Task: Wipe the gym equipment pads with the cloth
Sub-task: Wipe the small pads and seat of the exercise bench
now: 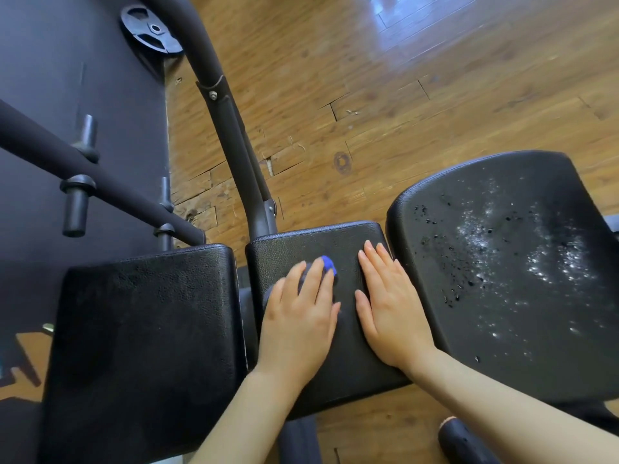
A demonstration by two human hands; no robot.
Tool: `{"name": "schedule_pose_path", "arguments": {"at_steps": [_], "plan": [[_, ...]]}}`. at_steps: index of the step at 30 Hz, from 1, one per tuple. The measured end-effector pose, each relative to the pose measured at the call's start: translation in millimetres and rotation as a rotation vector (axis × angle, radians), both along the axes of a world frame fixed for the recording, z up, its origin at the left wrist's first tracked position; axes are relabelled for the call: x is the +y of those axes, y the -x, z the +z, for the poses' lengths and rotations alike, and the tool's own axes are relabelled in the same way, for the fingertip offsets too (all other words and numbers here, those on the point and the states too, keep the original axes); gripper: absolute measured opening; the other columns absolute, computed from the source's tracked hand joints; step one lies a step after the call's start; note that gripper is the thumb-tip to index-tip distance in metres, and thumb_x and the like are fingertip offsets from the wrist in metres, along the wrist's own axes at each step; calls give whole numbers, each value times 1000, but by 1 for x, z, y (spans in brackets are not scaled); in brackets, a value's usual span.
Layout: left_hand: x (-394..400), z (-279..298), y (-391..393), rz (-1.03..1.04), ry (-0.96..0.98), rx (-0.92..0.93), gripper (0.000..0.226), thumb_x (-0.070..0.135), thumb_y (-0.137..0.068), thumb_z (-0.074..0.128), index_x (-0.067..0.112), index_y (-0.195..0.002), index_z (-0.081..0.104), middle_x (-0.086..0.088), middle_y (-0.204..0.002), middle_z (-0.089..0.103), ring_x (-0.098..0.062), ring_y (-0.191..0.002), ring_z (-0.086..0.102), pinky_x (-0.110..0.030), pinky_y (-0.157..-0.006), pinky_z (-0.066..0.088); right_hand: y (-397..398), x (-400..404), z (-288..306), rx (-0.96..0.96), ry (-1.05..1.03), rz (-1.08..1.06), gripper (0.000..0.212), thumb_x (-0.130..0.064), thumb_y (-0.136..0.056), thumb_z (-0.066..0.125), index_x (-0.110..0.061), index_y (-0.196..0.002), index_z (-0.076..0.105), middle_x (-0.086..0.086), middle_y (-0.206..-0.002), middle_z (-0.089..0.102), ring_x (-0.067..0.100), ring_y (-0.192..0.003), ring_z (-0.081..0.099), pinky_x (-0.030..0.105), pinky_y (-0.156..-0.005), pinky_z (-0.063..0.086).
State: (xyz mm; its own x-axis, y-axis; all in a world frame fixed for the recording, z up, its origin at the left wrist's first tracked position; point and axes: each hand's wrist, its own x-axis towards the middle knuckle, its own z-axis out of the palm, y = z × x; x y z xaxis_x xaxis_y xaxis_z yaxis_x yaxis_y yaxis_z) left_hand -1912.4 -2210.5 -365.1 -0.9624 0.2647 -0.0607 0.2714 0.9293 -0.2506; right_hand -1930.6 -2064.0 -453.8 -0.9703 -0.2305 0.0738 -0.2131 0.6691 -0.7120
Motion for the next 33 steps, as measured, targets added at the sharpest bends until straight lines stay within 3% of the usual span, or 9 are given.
{"name": "schedule_pose_path", "arguments": {"at_steps": [4, 8, 11, 13, 16, 21, 26, 30, 33], "plan": [[-14, 15, -52, -67, 3, 10, 39, 29, -92, 49, 15, -124, 65, -2, -133, 58, -26, -115, 53, -38, -91, 40, 0, 1, 0, -4, 4, 1, 57, -29, -93, 35, -4, -145, 36, 8, -156, 27, 22, -146, 20, 43, -116, 22], [-17, 11, -1, 8, 107, 98, 37, 31, -90, 48, 19, -120, 66, -1, -129, 58, -27, -114, 50, -39, -87, 36, 1, 0, 0, -12, -7, 1, 58, -29, -93, 35, -4, -145, 36, 8, -156, 27, 23, -146, 20, 45, -115, 23], [-6, 3, -6, 82, 21, 143, 40, 31, -88, 48, 16, -119, 67, 0, -128, 57, -25, -109, 48, -39, -83, 34, 0, 0, 0, -8, -3, 3, 58, -29, -93, 34, -4, -145, 36, 8, -155, 28, 23, -145, 21, 43, -116, 22], [4, 0, -38, 26, -37, 129, 39, 31, -88, 49, 15, -119, 67, 3, -129, 53, -24, -106, 48, -38, -81, 35, 0, 1, 0, 1, -7, -1, 58, -29, -93, 34, -4, -145, 37, 9, -155, 28, 23, -145, 22, 43, -115, 22], [0, 1, -44, -53, 60, 116, 37, 31, -89, 49, 19, -119, 68, 2, -128, 54, -26, -105, 50, -39, -78, 35, 0, 0, 1, -2, -10, 0, 58, -29, -93, 34, -3, -145, 37, 9, -155, 28, 23, -145, 22, 42, -115, 22], [8, -1, -11, 159, 128, 173, 43, 32, -88, 43, 17, -121, 66, -2, -124, 59, -28, -103, 47, -40, -76, 32, 0, -1, 0, 12, -14, -7, 58, -29, -93, 34, -3, -145, 37, 9, -155, 28, 23, -145, 22, 40, -116, 20], [12, 4, -39, 101, 86, 120, 39, 34, -86, 45, 22, -114, 69, -3, -123, 57, -28, -101, 45, -40, -74, 31, 1, 0, 0, 9, -20, 2, 58, -29, -93, 33, -3, -145, 35, 9, -155, 27, 23, -145, 20, 41, -117, 20], [3, 5, 3, 243, 155, 124, 40, 37, -86, 45, 27, -116, 68, -3, -122, 56, -26, -97, 43, -38, -72, 30, 0, -1, -1, 2, -25, -4, 58, -30, -94, 32, -4, -145, 36, 9, -155, 27, 23, -145, 21, 44, -116, 23], [8, 3, -19, 245, 121, 131, 41, 38, -87, 43, 25, -119, 66, -3, -122, 56, -27, -99, 45, -39, -73, 32, -1, -1, -1, 7, -26, 1, 58, -29, -94, 32, -3, -145, 36, 10, -155, 28, 24, -145, 22, 45, -115, 24]]}}
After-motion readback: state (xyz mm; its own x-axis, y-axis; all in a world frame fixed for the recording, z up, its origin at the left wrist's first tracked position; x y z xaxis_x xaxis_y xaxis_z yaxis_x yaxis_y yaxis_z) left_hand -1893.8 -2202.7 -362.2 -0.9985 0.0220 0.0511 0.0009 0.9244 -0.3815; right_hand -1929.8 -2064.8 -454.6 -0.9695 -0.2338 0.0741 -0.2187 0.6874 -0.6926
